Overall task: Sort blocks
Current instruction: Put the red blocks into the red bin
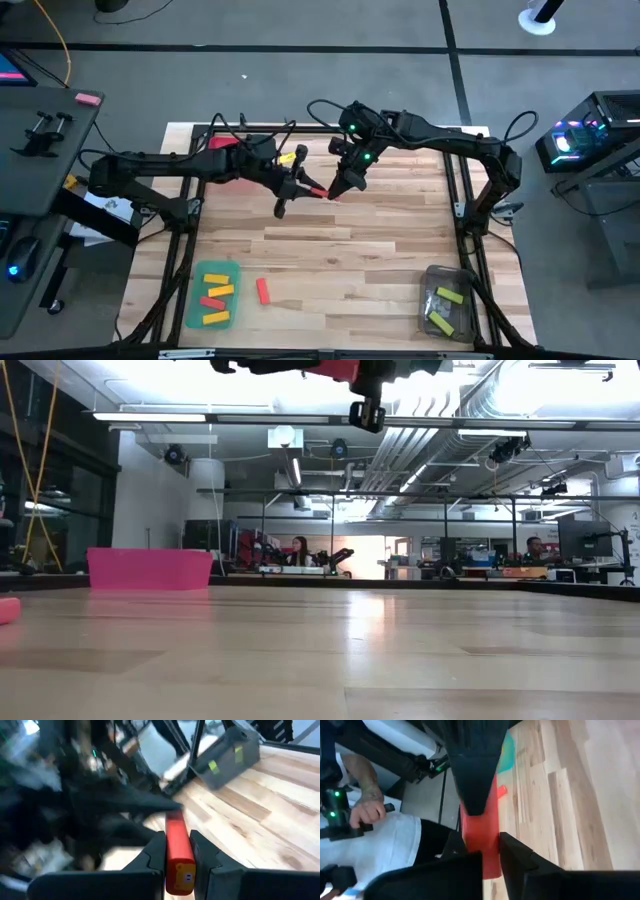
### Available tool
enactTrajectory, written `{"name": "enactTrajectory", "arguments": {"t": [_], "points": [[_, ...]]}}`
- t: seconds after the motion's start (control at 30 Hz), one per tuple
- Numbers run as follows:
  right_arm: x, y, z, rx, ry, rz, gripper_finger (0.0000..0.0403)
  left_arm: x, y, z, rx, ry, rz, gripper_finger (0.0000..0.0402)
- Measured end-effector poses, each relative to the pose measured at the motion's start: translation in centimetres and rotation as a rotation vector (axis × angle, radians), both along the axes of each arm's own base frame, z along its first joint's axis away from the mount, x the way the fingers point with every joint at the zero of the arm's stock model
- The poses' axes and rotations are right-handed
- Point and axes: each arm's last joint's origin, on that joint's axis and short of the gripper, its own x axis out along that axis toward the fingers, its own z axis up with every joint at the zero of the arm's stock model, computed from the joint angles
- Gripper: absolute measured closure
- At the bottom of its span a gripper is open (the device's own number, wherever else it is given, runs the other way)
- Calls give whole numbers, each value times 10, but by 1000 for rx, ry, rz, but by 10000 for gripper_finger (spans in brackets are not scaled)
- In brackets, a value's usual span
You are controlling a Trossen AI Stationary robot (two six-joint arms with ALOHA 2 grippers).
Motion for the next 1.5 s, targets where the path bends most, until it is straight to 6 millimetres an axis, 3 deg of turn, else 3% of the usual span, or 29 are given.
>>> {"name": "enactTrajectory", "arguments": {"t": [0.17,0.27,0.47,0.63,0.73,0.9,1.07,1.27,1.5], "points": [[-8,-14,21,-26,-38,-46,327,-13,2,-9,-90,167,135,376],[-13,-25,33,-147,-59,-103,291,-27,3,-9,-162,258,226,376],[-24,-48,48,-397,-65,-236,263,-66,-4,-29,-545,696,502,376],[-25,-67,44,-486,-19,-352,262,-102,-48,-43,-923,1147,626,376],[-22,-76,36,-500,1,-358,262,-121,-87,-40,-1017,1287,618,376],[-15,-86,22,-483,35,-358,262,-149,-139,-49,-1074,1377,708,376],[-10,-88,16,-490,27,-308,262,-157,-167,-73,-1149,1426,720,376],[-10,-87,16,-488,22,-304,262,-157,-169,-92,-1153,1461,792,335],[-11,-87,15,-484,26,-295,262,-158,-166,-88,-1154,1492,720,272]]}}
